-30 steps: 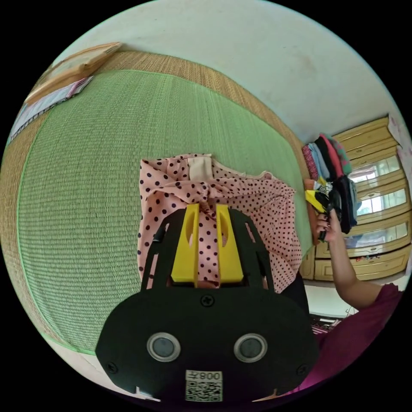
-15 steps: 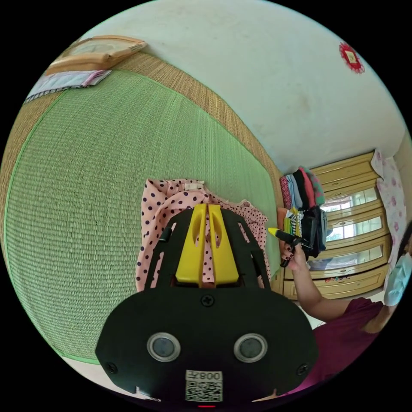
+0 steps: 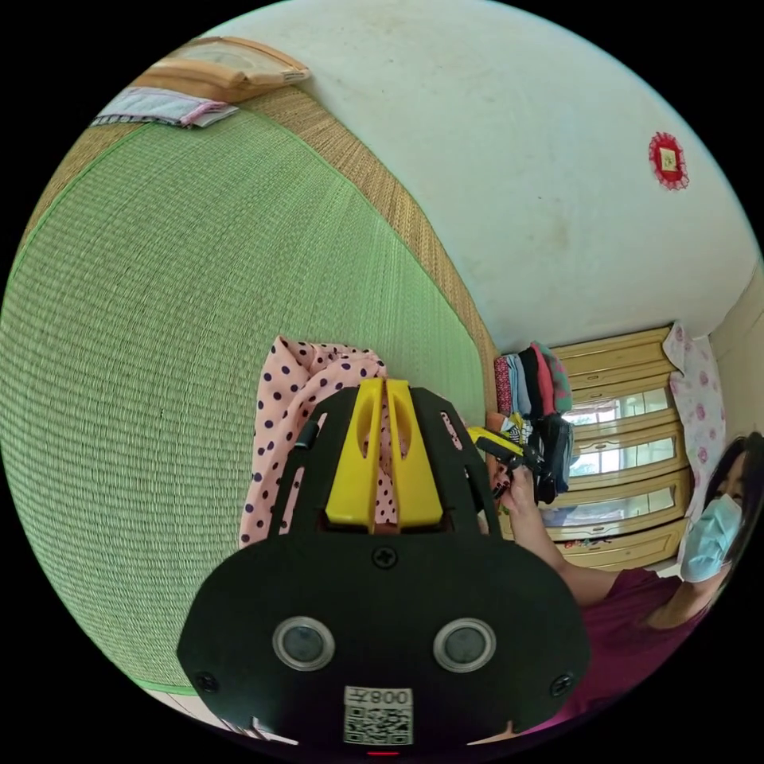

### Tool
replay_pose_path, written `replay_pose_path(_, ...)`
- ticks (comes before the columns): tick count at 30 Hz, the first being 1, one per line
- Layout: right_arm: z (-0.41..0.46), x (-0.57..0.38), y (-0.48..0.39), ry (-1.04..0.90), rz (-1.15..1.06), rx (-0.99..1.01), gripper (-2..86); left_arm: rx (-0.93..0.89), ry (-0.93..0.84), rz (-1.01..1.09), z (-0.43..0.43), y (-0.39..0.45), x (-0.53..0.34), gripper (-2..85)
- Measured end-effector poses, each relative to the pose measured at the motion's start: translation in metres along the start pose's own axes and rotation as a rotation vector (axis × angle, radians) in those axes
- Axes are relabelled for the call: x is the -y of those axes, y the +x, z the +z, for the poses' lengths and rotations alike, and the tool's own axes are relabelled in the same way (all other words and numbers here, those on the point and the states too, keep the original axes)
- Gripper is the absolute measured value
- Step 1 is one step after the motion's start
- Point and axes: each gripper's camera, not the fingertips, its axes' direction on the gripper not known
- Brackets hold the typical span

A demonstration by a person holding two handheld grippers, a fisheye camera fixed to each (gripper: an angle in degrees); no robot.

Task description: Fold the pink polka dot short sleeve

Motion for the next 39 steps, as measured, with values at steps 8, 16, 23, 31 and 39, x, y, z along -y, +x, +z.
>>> replay_pose_path(8,0.016,0.029,-0.037,-0.076,-0.068,-0.25,1.1,0.011,-0.006,0.002,-0.006,-0.012,0.002,0.6)
replay_pose_path(16,-0.026,0.047,-0.026,0.024,0.002,-0.182,0.0,-0.006,0.013,-0.018,-0.013,-0.031,0.008,0.5)
replay_pose_path(23,-0.008,0.028,-0.082,-0.069,-0.225,-0.189,5.7,-0.03,0.006,-0.028,-0.014,-0.043,0.006,0.5)
replay_pose_path(31,0.006,0.031,-0.072,-0.115,-0.176,-0.244,1.4,-0.035,0.0,-0.02,-0.024,-0.053,0.006,0.5)
replay_pose_path(39,-0.055,0.014,-0.057,0.041,-0.125,-0.216,-0.4,-0.111,0.027,-0.025,-0.041,-0.061,0.007,0.5)
